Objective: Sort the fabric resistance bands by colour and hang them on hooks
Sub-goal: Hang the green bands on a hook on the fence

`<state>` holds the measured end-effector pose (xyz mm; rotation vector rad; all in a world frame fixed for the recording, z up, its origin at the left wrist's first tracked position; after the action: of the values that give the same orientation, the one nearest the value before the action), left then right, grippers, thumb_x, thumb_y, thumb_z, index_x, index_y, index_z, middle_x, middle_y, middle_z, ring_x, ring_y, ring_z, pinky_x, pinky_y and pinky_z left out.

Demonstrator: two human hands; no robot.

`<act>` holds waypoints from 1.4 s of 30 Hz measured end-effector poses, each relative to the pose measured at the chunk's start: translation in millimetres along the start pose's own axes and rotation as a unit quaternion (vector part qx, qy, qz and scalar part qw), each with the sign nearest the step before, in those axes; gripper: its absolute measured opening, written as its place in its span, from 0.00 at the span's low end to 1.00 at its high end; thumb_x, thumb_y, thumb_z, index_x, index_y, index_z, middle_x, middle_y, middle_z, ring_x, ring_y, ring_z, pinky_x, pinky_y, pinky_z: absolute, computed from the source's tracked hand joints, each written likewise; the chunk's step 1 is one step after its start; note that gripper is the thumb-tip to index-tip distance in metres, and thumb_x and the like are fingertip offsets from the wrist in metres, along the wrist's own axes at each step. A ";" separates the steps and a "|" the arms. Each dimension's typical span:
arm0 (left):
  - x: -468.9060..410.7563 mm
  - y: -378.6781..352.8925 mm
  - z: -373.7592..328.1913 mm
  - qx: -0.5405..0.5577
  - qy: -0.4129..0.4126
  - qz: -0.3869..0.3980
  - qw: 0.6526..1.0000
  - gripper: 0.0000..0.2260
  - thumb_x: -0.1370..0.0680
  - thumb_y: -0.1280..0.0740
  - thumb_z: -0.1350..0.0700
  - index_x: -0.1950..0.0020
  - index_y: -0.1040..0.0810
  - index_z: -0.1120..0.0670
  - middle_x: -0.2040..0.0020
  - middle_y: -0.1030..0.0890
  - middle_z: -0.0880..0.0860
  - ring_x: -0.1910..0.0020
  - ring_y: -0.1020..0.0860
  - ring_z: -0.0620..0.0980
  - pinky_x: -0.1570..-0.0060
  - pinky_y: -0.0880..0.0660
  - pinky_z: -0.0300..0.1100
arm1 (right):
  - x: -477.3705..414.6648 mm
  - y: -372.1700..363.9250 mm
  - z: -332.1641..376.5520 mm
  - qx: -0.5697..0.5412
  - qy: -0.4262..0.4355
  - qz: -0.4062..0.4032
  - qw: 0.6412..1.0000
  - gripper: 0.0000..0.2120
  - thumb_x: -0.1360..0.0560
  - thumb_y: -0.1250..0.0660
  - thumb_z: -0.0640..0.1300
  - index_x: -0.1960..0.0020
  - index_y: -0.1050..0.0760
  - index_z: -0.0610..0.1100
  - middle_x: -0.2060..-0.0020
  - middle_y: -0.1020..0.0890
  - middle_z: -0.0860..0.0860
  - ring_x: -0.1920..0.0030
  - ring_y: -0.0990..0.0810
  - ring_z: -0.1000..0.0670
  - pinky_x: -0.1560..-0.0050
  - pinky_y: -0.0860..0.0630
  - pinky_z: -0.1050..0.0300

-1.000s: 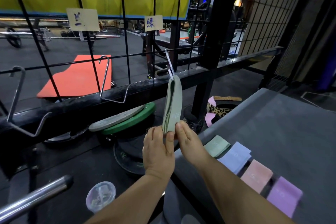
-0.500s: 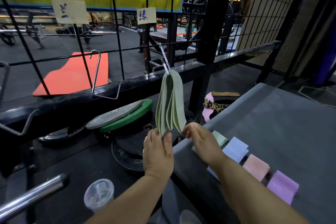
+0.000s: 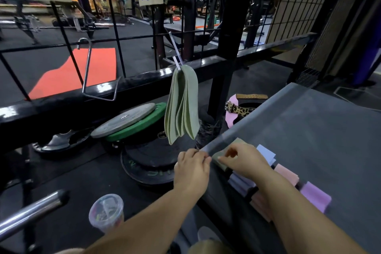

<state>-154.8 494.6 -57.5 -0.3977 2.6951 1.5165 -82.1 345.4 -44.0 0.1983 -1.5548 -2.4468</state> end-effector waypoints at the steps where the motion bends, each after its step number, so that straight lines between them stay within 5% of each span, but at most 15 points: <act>1: -0.8 -3.5 -1.1 -0.009 0.001 0.009 1.000 0.15 0.17 0.46 0.46 0.35 0.25 0.45 0.36 0.28 0.46 0.36 0.35 0.51 0.41 0.34 0.45 | -0.1 -1.5 -1.7 0.005 -0.003 0.007 1.000 0.15 0.32 0.30 0.64 0.64 0.26 0.54 0.60 0.23 0.56 0.54 0.24 0.53 0.53 0.24 0.52; 9: -3.9 -19.4 -3.2 -0.026 -0.006 0.043 0.999 0.14 0.18 0.43 0.52 0.35 0.27 0.45 0.34 0.30 0.45 0.35 0.36 0.52 0.39 0.36 0.46 | 3.1 -1.1 -5.3 0.054 -0.032 0.038 0.997 0.15 0.34 0.29 0.64 0.63 0.23 0.52 0.62 0.20 0.57 0.51 0.24 0.52 0.49 0.26 0.52; 16: -5.9 -21.5 -8.3 -0.006 -0.035 0.057 0.998 0.20 0.21 0.38 0.54 0.30 0.33 0.43 0.31 0.31 0.43 0.31 0.38 0.51 0.35 0.38 0.47 | 2.7 -0.6 -2.6 0.054 -0.040 0.040 0.997 0.16 0.32 0.34 0.54 0.72 0.31 0.45 0.76 0.27 0.52 0.66 0.30 0.52 0.64 0.36 0.54; 21: -7.6 -19.0 -17.3 0.051 -0.060 0.055 0.995 0.26 0.23 0.33 0.50 0.26 0.37 0.44 0.30 0.31 0.45 0.28 0.39 0.49 0.32 0.39 0.42 | 3.3 12.2 3.8 0.025 -0.029 0.018 0.999 0.13 0.29 0.35 0.49 0.69 0.31 0.45 0.71 0.27 0.51 0.65 0.29 0.50 0.63 0.32 0.53; 24: -9.9 -18.8 -21.0 0.125 -0.054 0.061 0.989 0.31 0.24 0.30 0.50 0.25 0.39 0.42 0.31 0.30 0.47 0.30 0.35 0.47 0.34 0.37 0.39 | 4.1 22.5 10.3 -0.035 -0.007 0.001 0.999 0.10 0.26 0.35 0.48 0.63 0.21 0.44 0.62 0.21 0.50 0.57 0.23 0.48 0.55 0.26 0.50; 28: -9.7 -13.0 -27.0 0.275 -0.049 0.054 0.959 0.30 0.26 0.29 0.56 0.32 0.36 0.31 0.37 0.24 0.45 0.37 0.26 0.46 0.35 0.29 0.45 | 12.1 37.0 21.8 -0.140 0.013 -0.033 0.990 0.13 0.25 0.34 0.48 0.67 0.24 0.45 0.64 0.24 0.50 0.63 0.26 0.53 0.61 0.31 0.56; 34: -2.0 11.9 -39.3 0.302 -0.091 0.025 0.948 0.26 0.25 0.32 0.46 0.30 0.39 0.37 0.36 0.25 0.42 0.36 0.27 0.41 0.39 0.27 0.46 | 24.9 52.5 29.1 -0.353 0.010 -0.054 0.934 0.13 0.24 0.33 0.39 0.67 0.28 0.40 0.71 0.27 0.52 0.67 0.31 0.54 0.63 0.34 0.57; 37: 4.6 25.9 -45.6 0.348 -0.093 -0.001 0.933 0.22 0.27 0.34 0.41 0.37 0.39 0.34 0.38 0.24 0.43 0.38 0.26 0.40 0.40 0.25 0.47 | 32.0 61.4 36.9 -0.453 0.022 -0.070 0.889 0.13 0.32 0.34 0.45 0.61 0.28 0.33 0.68 0.28 0.46 0.63 0.32 0.50 0.60 0.36 0.54; 42: 13.2 44.6 -53.5 0.357 -0.110 -0.024 0.927 0.15 0.29 0.37 0.35 0.46 0.37 0.33 0.45 0.23 0.43 0.47 0.21 0.45 0.50 0.23 0.48 | 41.6 75.3 55.3 -0.503 0.069 -0.069 0.859 0.14 0.34 0.34 0.47 0.64 0.33 0.37 0.69 0.32 0.45 0.65 0.36 0.48 0.64 0.39 0.53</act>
<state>-172.3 468.8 6.1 -0.2337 2.7687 0.4464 -126.0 351.8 48.2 0.2753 -0.0681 -2.8990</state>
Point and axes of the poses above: each hand's wrist, its own x-axis away from the middle knuckle, its own y-axis out of the back of the hand, z = x × y, the point moved 8 cm from there along -x, towards the middle knuckle
